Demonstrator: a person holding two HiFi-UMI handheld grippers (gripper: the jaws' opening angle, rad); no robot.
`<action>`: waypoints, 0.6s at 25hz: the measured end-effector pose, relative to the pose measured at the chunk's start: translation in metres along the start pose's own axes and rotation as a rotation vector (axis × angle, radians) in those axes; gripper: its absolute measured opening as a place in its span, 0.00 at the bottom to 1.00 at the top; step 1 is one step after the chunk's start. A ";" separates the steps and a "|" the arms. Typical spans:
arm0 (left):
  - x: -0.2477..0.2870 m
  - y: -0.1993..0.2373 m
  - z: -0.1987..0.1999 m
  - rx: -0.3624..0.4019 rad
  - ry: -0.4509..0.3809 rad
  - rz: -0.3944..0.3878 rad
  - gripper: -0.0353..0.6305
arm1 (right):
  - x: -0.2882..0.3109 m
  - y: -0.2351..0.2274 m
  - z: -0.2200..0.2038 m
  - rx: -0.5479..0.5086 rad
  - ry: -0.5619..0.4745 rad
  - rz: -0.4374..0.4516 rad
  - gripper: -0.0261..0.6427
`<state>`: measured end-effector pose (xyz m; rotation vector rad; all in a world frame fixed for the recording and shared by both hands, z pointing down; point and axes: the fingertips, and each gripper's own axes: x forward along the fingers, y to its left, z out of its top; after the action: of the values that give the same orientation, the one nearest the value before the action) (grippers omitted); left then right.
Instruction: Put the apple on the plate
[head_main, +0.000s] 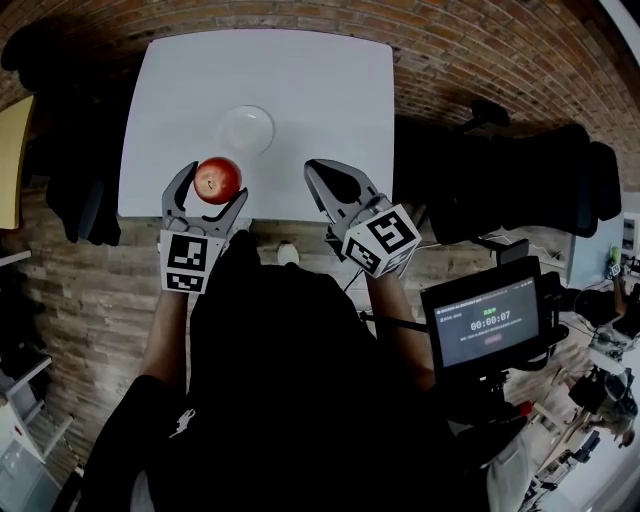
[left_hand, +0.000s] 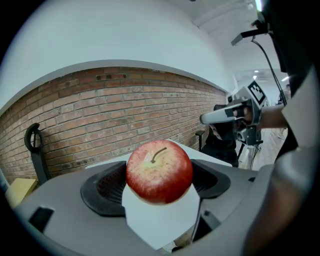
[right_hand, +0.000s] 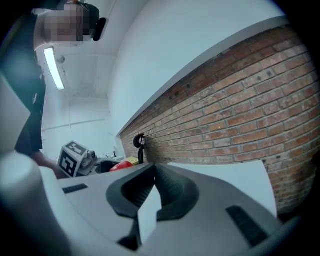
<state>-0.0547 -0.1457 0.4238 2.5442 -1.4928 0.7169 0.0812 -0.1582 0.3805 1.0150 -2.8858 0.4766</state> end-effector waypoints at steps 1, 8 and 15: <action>0.002 0.004 0.000 0.002 -0.001 -0.006 0.66 | 0.003 0.000 0.001 0.000 -0.001 -0.005 0.04; 0.021 0.024 0.002 0.018 -0.002 -0.048 0.66 | 0.023 -0.003 0.004 0.012 0.002 -0.038 0.04; 0.043 0.046 -0.017 -0.006 0.013 -0.101 0.66 | 0.048 -0.005 0.001 0.013 0.017 -0.073 0.04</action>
<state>-0.0822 -0.1979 0.4513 2.5841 -1.3491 0.7119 0.0467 -0.1915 0.3875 1.1072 -2.8229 0.4972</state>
